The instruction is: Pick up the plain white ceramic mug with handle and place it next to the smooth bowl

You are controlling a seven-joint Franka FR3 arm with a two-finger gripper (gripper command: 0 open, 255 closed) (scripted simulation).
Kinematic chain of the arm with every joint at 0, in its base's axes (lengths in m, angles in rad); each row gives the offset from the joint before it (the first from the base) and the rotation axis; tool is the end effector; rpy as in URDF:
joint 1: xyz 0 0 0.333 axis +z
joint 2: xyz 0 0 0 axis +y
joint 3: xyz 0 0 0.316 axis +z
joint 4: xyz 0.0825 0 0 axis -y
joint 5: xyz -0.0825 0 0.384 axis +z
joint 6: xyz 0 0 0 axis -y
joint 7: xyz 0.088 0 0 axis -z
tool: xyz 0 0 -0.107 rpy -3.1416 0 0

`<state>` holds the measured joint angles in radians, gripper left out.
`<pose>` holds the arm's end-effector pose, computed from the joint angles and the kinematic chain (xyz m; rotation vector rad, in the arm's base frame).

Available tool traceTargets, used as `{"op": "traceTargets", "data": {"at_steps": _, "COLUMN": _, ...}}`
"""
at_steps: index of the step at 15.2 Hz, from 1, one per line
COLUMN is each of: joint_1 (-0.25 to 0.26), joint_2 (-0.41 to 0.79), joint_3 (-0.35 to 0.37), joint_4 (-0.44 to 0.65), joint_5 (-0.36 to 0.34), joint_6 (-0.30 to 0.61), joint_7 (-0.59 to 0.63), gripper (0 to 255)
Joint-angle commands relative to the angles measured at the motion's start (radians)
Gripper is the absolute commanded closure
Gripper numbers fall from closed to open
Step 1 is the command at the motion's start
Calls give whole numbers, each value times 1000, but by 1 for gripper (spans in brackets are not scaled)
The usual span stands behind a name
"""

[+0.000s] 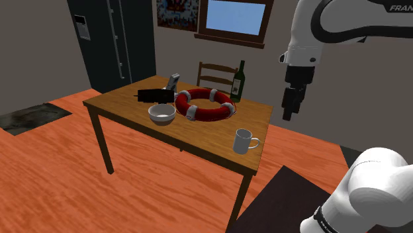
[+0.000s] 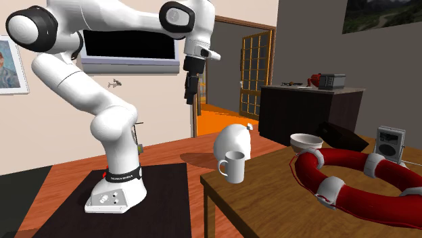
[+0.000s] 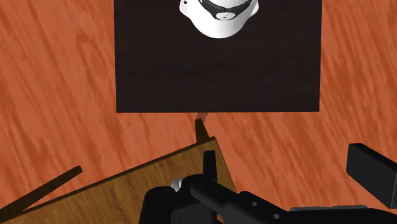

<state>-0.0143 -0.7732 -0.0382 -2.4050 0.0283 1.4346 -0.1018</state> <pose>0.2917 -0.0147 0.5535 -3.0569 -0.0976 0.2963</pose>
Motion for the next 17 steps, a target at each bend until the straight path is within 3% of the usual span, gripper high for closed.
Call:
{"op": "traceTargets", "data": {"at_steps": 1, "joint_1": 0, "joint_2": 0, "joint_3": 0, "joint_4": 0, "joint_5": 0, "joint_6": 0, "joint_7": 0, "gripper": 0}}
{"op": "traceTargets", "data": {"at_steps": 9, "joint_1": -19, "joint_2": 120, "joint_3": 24, "joint_4": -148, "joint_5": -5, "joint_6": 375, "joint_7": 58, "gripper": 0}}
{"op": "traceTargets", "data": {"at_steps": 17, "joint_1": -44, "joint_2": 353, "joint_3": 44, "joint_4": -189, "joint_5": -25, "joint_6": 756, "joint_7": 124, "gripper": 0}}
